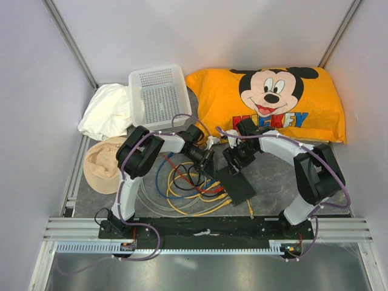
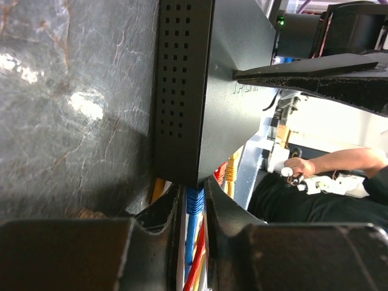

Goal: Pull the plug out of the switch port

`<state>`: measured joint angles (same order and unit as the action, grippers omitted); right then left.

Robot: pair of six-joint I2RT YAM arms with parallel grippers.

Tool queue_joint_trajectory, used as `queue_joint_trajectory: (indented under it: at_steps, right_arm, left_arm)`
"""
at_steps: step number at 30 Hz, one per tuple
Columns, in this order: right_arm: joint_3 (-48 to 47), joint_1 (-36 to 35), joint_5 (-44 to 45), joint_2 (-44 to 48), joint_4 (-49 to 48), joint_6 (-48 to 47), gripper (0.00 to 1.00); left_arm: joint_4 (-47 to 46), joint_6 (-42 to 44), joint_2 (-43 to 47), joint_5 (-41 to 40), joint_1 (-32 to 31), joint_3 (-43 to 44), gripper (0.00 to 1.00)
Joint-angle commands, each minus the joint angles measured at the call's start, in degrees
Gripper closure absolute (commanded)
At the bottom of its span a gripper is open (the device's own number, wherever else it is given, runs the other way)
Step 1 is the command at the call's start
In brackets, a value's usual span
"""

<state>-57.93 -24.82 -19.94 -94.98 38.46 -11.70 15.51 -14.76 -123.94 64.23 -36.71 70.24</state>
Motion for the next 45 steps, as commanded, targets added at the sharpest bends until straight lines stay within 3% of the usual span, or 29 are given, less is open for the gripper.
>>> queue_joint_trajectory:
  at_steps: [1,5,10,13,14,16,30,35,45]
  right_arm:
    - [-2.27,-0.85,6.49,1.35,-2.34,-0.95,0.30]
    - [-4.47,-2.50,5.53,7.52,-1.02,-3.06,0.30]
    - [-1.40,-8.22,6.05,14.64,-2.07,-3.41,0.42]
    - [0.27,-10.07,7.20,13.95,-2.42,-1.49,0.64]
    - [1.23,-9.99,7.90,13.77,-2.94,-1.04,0.85]
    - [1.86,-9.99,8.60,13.24,-3.13,-1.30,1.00]
    - [1.77,-10.51,10.01,3.58,-1.46,-12.55,1.00]
    - [4.23,-11.39,15.54,3.05,-4.96,-16.68,1.00]
    - [10.29,-11.31,16.70,4.89,-6.11,-18.00,1.00]
  left_arm:
    - [-2.06,-0.35,-3.94,-1.74,-1.44,3.32,0.98]
    - [-0.92,-0.26,-5.60,-0.24,-1.44,5.78,0.98]
    - [-0.21,-0.44,-7.28,0.02,-0.82,8.33,0.98]
    - [-0.21,-0.62,-7.98,0.28,-0.38,9.13,0.98]
    - [-0.13,-0.62,-8.07,0.37,-0.29,9.21,0.98]
    - [-0.13,-0.53,-8.33,0.46,0.14,9.83,0.98]
    - [0.22,-2.20,-11.76,2.66,2.78,15.98,0.98]
    - [1.89,-2.38,-12.20,5.82,4.36,16.42,0.98]
    - [9.62,6.49,-14.31,3.98,4.54,17.83,0.98]
